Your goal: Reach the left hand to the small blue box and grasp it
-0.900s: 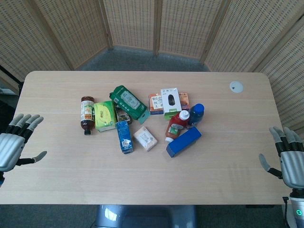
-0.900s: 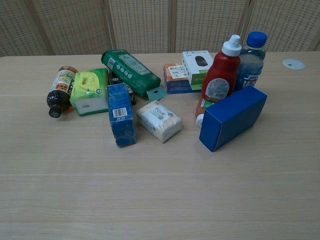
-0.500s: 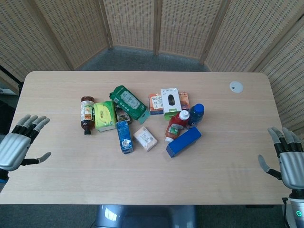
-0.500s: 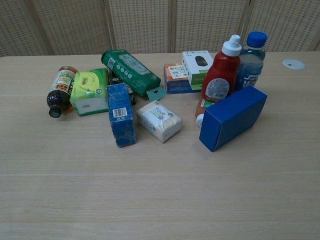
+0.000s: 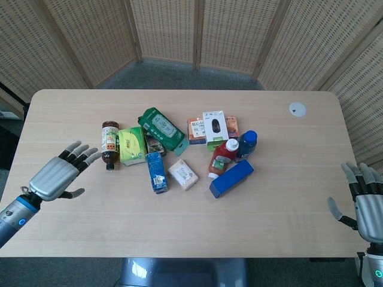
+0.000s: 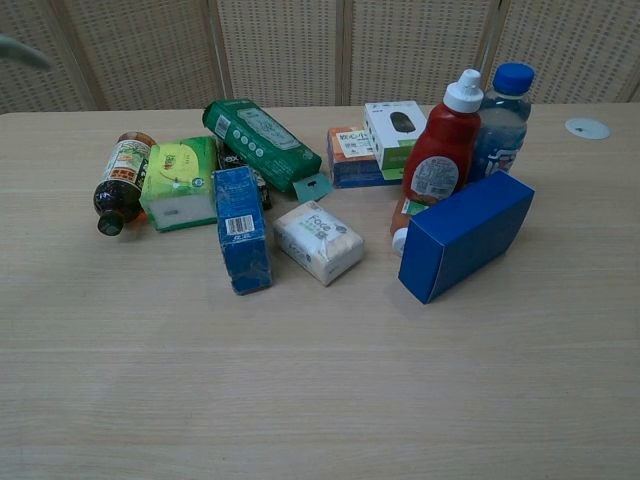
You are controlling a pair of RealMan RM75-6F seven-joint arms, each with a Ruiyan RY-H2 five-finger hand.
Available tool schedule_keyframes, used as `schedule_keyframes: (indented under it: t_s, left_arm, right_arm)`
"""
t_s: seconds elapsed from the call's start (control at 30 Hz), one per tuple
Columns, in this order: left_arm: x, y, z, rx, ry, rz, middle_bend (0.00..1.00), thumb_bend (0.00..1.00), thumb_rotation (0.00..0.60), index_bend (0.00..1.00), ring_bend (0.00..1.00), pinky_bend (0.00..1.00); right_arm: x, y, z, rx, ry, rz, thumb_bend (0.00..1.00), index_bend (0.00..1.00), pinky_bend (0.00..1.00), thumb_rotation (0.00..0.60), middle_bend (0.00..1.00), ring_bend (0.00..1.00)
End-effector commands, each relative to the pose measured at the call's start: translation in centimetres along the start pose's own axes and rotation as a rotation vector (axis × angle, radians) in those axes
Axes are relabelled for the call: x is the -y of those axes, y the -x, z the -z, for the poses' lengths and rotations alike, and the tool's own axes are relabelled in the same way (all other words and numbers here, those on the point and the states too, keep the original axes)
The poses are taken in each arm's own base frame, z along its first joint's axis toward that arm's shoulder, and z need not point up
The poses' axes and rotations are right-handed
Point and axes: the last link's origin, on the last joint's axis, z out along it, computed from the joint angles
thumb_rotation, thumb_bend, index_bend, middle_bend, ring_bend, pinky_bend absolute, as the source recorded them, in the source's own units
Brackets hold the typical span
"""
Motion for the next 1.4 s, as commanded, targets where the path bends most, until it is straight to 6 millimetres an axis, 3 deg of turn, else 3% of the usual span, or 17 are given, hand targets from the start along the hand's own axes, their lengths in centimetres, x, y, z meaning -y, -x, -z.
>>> schedule_keyframes:
  t_s: [0.03, 0.37, 0.67, 1.17, 1.23, 1.27, 1.3, 1.33, 1.37, 1.4]
  left_arm:
    - [-1.3, 0.4, -3.3, 0.034, 0.088, -0.090, 0.00, 0.27, 0.565, 0.00, 0.00, 0.00]
    - [-4.1, 1.6, -10.6, 0.084, 0.209, -0.136, 0.00, 0.27, 0.569, 0.00, 0.00, 0.00]
    - [-6.7, 3.2, -15.6, 0.133, 0.274, -0.167, 0.00, 0.27, 0.570, 0.00, 0.00, 0.00]
    - [-10.2, 6.8, -20.6, 0.188, 0.312, -0.172, 0.00, 0.27, 0.585, 0.00, 0.00, 0.00]
    - [-10.5, 7.0, -20.8, 0.174, 0.322, -0.178, 0.00, 0.27, 0.600, 0.07, 0.00, 0.00]
    - [-10.6, 7.1, -20.9, 0.163, 0.328, -0.177, 0.05, 0.27, 0.600, 0.14, 0.03, 0.00]
    - [-10.6, 7.2, -20.9, 0.153, 0.332, -0.174, 0.14, 0.27, 0.600, 0.24, 0.10, 0.04]
    - [-10.7, 7.2, -20.8, 0.134, 0.339, -0.170, 0.30, 0.27, 0.600, 0.37, 0.22, 0.13]
    - [-10.7, 7.3, -20.7, 0.115, 0.347, -0.166, 0.39, 0.27, 0.600, 0.44, 0.30, 0.21]
    - [-10.6, 7.4, -20.6, 0.101, 0.352, -0.161, 0.51, 0.27, 0.600, 0.55, 0.39, 0.34]
  right_arm:
    - [-0.1, -0.3, 0.2, -0.002, 0.011, 0.010, 0.39, 0.00, 0.00, 0.009, 0.00, 0.00]
    - [-0.8, -1.0, 1.1, -0.005, 0.065, 0.029, 0.39, 0.00, 0.00, 0.006, 0.00, 0.00]
    - [-1.7, -1.6, 2.0, -0.011, 0.106, 0.046, 0.39, 0.00, 0.00, 0.005, 0.00, 0.00]
    - [-2.7, -2.6, 3.3, -0.028, 0.155, 0.058, 0.39, 0.00, 0.00, 0.005, 0.00, 0.00]
    - [-2.7, -2.7, 3.5, -0.031, 0.158, 0.058, 0.39, 0.00, 0.00, 0.004, 0.00, 0.00]
    - [-2.7, -2.7, 3.5, -0.032, 0.159, 0.058, 0.39, 0.00, 0.00, 0.005, 0.00, 0.00]
    - [-2.7, -2.8, 3.6, -0.033, 0.159, 0.059, 0.39, 0.00, 0.00, 0.006, 0.00, 0.00]
    - [-2.7, -2.8, 3.6, -0.033, 0.159, 0.058, 0.39, 0.00, 0.00, 0.007, 0.00, 0.00]
    - [-2.7, -2.8, 3.6, -0.033, 0.158, 0.058, 0.39, 0.00, 0.00, 0.009, 0.00, 0.00]
    - [-2.7, -2.7, 3.6, -0.032, 0.158, 0.057, 0.39, 0.00, 0.00, 0.008, 0.00, 0.00]
